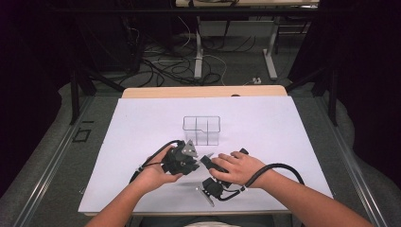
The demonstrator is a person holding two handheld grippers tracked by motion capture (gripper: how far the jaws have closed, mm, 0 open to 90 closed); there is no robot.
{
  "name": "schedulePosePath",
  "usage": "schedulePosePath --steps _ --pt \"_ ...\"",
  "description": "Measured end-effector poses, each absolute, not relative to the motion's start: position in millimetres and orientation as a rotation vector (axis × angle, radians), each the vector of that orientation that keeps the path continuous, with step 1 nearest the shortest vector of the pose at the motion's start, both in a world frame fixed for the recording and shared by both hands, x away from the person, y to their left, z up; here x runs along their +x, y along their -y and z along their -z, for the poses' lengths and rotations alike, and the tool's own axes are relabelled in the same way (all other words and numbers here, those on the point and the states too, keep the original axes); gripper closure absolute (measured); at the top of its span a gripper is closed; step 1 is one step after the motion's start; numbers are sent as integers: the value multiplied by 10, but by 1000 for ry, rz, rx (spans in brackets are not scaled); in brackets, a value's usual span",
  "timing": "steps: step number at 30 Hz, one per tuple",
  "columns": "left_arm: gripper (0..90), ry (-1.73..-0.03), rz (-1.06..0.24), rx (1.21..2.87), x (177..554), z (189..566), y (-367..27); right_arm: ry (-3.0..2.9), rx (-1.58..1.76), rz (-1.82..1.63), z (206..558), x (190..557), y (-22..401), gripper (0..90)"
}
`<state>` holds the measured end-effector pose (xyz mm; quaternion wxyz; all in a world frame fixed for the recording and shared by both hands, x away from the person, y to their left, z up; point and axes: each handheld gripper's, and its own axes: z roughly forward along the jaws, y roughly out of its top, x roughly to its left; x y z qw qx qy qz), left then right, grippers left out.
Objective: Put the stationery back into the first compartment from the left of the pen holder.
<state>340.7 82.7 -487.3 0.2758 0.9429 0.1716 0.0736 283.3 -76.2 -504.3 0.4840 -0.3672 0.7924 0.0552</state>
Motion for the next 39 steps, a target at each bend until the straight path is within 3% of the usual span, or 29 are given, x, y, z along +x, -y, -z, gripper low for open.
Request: schedulePosePath --steps 18,32,39 --pt "791 -660 -222 2360 3549 4783 -1069 -1934 -861 -194 5074 2871 760 522" --pt "790 -715 -257 2173 3665 4659 -1200 -2038 -661 -176 5003 2976 821 412" --pt "790 -722 -289 2092 3732 4564 -1246 -2075 -566 -215 5027 3029 892 264"
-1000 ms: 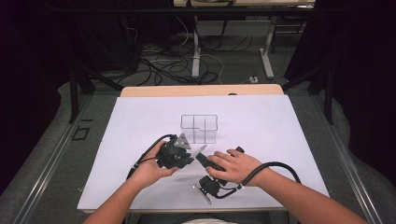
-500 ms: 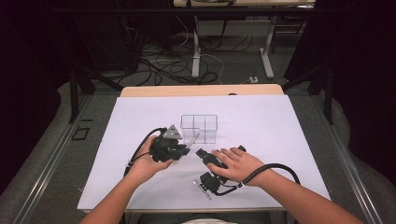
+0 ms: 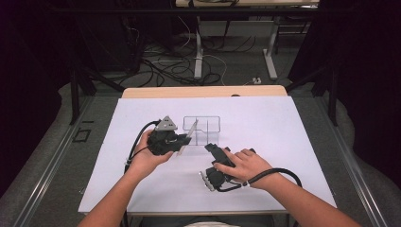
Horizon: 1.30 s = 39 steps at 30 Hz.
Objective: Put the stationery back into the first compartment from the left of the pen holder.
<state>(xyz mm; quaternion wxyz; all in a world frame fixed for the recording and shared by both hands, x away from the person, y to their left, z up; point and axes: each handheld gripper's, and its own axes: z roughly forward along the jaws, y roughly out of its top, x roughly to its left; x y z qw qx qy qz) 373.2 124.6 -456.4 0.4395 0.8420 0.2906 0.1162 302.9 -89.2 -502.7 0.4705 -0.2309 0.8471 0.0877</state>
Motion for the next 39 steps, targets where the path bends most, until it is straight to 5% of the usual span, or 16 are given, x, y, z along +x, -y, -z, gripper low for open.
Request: schedulePosePath --steps 14,39 --pt "791 -765 -376 1901 3943 4330 -1320 -2196 -185 -400 5074 3136 1074 0" --pt "791 -846 -460 1734 4310 4330 -1208 -2296 531 -715 5057 3371 1625 0"
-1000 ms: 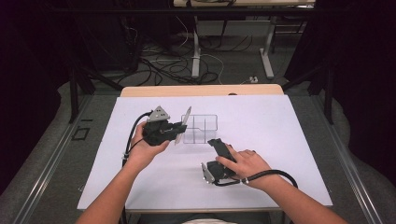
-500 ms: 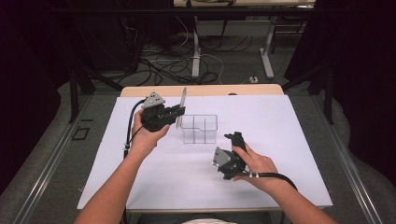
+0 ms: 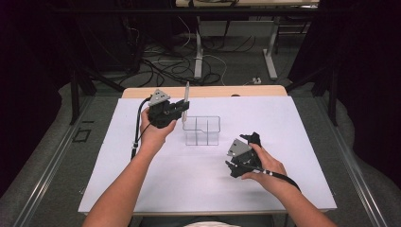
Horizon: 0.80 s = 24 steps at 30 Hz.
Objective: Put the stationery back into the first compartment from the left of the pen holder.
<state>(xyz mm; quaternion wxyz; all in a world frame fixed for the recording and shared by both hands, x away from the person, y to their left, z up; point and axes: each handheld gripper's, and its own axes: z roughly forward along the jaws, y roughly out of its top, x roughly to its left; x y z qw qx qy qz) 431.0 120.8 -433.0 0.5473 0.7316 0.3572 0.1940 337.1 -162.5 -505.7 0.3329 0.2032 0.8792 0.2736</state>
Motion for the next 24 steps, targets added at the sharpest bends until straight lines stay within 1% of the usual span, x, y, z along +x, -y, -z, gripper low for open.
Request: schedulePosePath --steps 15,19,23,24 --pt "791 -889 -454 1751 4419 4598 -1021 -2286 607 -748 5067 3394 1691 0" --pt "791 -899 -451 1786 4432 4671 -1006 -2290 605 -754 5074 3391 1694 0" --pt "791 -928 -431 1771 4428 4745 -991 -2291 619 -756 5081 3388 1693 0" --pt "790 -921 -438 1793 4432 4758 -1007 -2290 616 -754 5081 3390 1695 0"
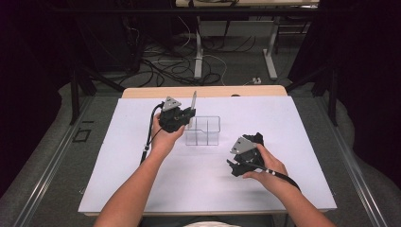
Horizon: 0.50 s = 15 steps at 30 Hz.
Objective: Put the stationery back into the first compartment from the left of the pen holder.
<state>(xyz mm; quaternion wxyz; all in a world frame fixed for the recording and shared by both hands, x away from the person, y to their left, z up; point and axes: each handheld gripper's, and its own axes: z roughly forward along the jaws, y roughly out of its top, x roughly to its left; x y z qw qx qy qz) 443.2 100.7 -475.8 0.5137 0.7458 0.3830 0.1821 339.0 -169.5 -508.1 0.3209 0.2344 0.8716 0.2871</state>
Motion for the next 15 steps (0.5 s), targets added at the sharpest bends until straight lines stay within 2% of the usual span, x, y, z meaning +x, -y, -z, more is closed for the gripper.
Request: schedulePosePath --steps 9,15 --pt "784 -928 -446 1805 4420 4756 -1049 -2293 623 -757 5091 3393 1689 0" --pt "650 -932 -442 1786 4352 4672 -1130 -2296 620 -758 5082 3401 1708 0"
